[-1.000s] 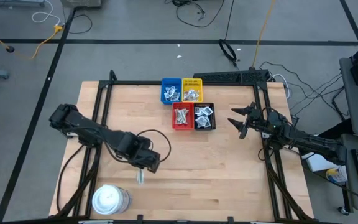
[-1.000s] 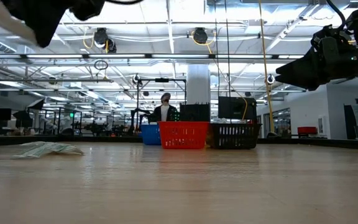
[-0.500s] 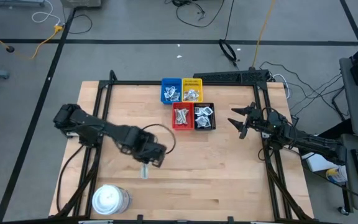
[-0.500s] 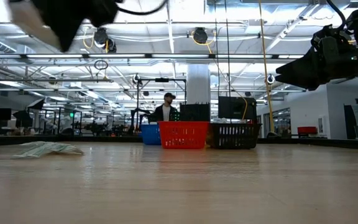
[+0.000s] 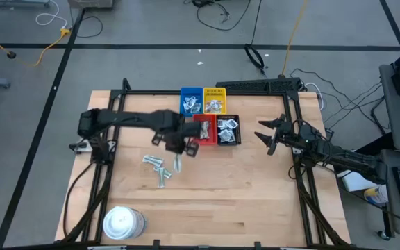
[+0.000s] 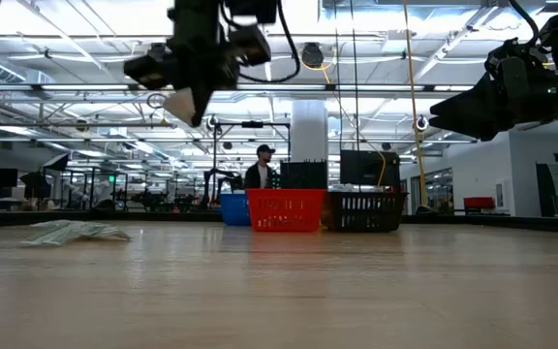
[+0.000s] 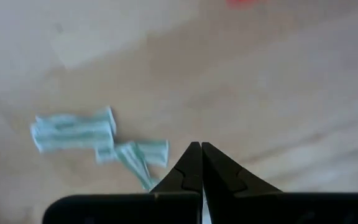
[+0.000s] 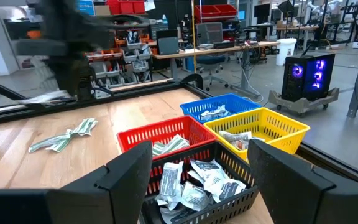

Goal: Pick & Place First Aid Supplies
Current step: Put the bandage pack into the red bin

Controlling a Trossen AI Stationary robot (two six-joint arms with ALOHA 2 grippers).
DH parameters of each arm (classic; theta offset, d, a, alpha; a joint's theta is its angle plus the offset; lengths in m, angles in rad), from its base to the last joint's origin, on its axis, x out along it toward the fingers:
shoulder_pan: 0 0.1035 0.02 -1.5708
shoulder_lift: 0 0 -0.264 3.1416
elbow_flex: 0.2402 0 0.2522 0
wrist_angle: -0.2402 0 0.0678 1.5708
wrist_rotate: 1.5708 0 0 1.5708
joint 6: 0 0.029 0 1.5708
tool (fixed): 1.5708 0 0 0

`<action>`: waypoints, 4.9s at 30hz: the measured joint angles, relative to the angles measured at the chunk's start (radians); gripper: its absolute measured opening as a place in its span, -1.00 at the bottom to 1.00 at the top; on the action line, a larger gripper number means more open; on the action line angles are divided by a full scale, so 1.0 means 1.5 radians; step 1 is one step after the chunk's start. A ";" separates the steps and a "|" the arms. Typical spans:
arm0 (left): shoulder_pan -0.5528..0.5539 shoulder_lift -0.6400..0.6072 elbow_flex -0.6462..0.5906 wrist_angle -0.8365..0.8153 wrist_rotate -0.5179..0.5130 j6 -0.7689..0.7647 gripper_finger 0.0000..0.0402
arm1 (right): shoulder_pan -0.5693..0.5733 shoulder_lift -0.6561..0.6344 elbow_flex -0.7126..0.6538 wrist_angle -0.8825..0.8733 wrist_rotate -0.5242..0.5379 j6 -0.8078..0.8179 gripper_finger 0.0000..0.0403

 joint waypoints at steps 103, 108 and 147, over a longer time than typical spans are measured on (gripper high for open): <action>0.181 0.267 0.390 -0.169 -0.048 0.203 -0.22 | 0.000 0.001 0.000 0.000 0.000 0.000 0.29; 0.147 0.184 0.235 -0.063 -0.050 0.134 -0.17 | 0.000 0.001 0.000 0.000 0.000 0.000 0.29; -0.193 -0.152 -0.250 0.060 -0.025 -0.297 0.21 | 0.000 0.001 0.000 0.000 0.000 0.000 0.29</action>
